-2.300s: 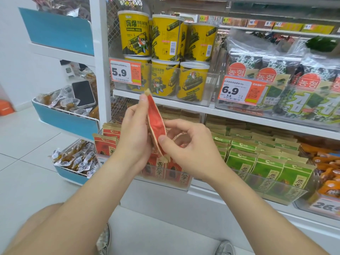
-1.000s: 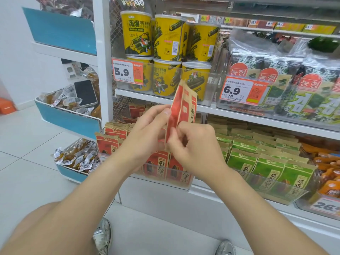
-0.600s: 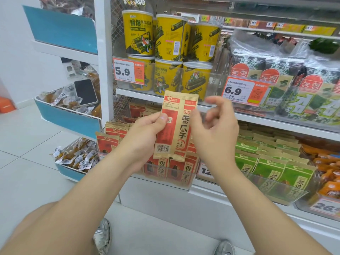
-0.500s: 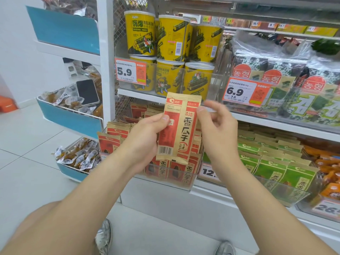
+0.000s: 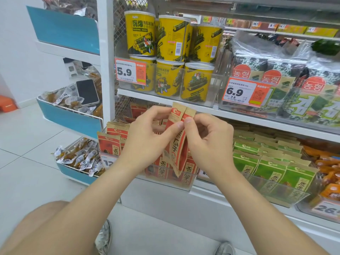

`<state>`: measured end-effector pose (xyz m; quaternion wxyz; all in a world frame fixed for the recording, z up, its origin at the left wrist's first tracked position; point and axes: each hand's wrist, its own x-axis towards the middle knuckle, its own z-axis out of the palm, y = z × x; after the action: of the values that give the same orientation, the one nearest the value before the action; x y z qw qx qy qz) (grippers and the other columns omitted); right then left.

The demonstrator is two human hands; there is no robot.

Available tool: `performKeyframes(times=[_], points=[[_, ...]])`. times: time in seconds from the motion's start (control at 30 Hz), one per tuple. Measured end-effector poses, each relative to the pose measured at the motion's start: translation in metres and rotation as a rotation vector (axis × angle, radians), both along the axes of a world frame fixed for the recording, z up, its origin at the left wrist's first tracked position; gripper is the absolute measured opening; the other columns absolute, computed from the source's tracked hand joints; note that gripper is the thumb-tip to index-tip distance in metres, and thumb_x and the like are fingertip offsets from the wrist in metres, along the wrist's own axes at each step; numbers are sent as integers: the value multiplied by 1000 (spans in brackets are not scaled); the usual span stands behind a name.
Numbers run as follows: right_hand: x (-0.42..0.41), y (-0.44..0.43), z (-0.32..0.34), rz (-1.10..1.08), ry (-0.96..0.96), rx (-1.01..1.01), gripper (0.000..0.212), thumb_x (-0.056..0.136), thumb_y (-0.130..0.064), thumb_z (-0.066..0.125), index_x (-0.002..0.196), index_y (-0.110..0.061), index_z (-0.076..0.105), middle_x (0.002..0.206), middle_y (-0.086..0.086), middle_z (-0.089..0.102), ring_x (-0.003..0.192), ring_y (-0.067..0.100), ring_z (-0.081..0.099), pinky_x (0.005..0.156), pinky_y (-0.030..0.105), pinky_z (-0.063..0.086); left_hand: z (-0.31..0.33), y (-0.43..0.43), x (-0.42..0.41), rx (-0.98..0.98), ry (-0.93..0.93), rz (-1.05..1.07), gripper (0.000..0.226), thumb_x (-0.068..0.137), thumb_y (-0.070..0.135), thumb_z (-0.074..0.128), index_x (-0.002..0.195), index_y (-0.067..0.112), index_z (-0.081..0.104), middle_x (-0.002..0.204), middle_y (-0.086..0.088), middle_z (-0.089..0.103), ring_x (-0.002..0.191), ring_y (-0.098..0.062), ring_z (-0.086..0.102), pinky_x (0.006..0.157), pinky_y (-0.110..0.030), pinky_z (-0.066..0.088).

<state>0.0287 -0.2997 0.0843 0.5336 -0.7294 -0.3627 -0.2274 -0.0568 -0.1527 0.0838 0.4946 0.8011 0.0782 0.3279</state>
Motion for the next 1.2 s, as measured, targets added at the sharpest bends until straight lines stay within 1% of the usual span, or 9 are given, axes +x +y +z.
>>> performKeyframes(times=[0.17, 0.27, 0.43, 0.53, 0.73, 0.8, 0.93, 1.1, 1.2], points=[[-5, 0, 1, 23, -125, 46, 25, 93, -20, 74, 70, -11, 72, 61, -3, 64, 56, 14, 60, 55, 27, 47, -2, -5, 0, 125, -46, 13, 20, 105, 29, 69, 124, 27, 76, 109, 18, 78, 99, 3, 74, 85, -22, 61], [-11, 2, 0, 13, -185, 55, 23, 94, -18, 74, 72, -12, 73, 63, -4, 64, 58, 13, 60, 56, 26, 47, -6, -11, 4, 62, -68, -20, 13, 109, 21, 61, 114, 18, 73, 102, 9, 79, 95, -8, 76, 78, -29, 60], [-7, 3, -1, -3, -194, 58, 21, 96, -14, 72, 76, -10, 75, 65, -2, 66, 59, 13, 61, 57, 31, 47, -6, -10, 8, 10, -60, -35, 13, 110, 23, 60, 103, 19, 71, 92, 4, 78, 82, -14, 72, 64, -30, 51], [-6, 3, -1, -4, -175, 73, 21, 98, -13, 72, 78, -10, 77, 66, -2, 68, 60, 13, 62, 58, 32, 48, -5, -10, 8, -1, -68, -47, 13, 110, 24, 61, 104, 19, 71, 92, 2, 78, 81, -17, 72, 65, -28, 52], [-4, 2, -2, -12, -127, 81, 21, 100, -14, 71, 81, -13, 80, 66, -6, 69, 60, 13, 64, 58, 33, 50, -4, -6, 5, 19, -42, -65, 9, 107, 28, 66, 103, 21, 69, 100, 5, 79, 79, -24, 78, 77, -52, 64], [-4, 3, -3, -20, -119, 76, 21, 100, -14, 71, 82, -14, 81, 67, -5, 70, 61, 13, 64, 59, 35, 51, -2, -3, 3, 22, -7, -70, 3, 104, 28, 69, 105, 25, 69, 105, 8, 79, 77, -18, 80, 78, -50, 66], [-6, 2, -3, -14, -156, 58, 18, 100, -14, 72, 85, -14, 81, 71, -4, 72, 64, 11, 66, 61, 36, 52, 3, 2, 0, -46, 47, -100, 13, 96, 26, 78, 107, 26, 70, 108, 9, 78, 77, -14, 80, 84, -45, 66], [-10, 4, -3, -4, -195, 54, 17, 100, -13, 73, 86, -13, 81, 71, -3, 70, 65, 11, 65, 61, 31, 51, 6, 8, -2, -104, 112, -100, 13, 87, 22, 86, 92, 17, 75, 81, 3, 81, 67, -11, 75, 74, -30, 58], [-11, 5, -3, 5, -176, 62, 17, 101, -12, 73, 86, -13, 81, 71, -4, 70, 65, 11, 65, 61, 28, 50, 6, 9, -2, -98, 126, -94, 9, 88, 19, 83, 86, 14, 76, 75, -1, 80, 67, -16, 75, 77, -36, 62]])
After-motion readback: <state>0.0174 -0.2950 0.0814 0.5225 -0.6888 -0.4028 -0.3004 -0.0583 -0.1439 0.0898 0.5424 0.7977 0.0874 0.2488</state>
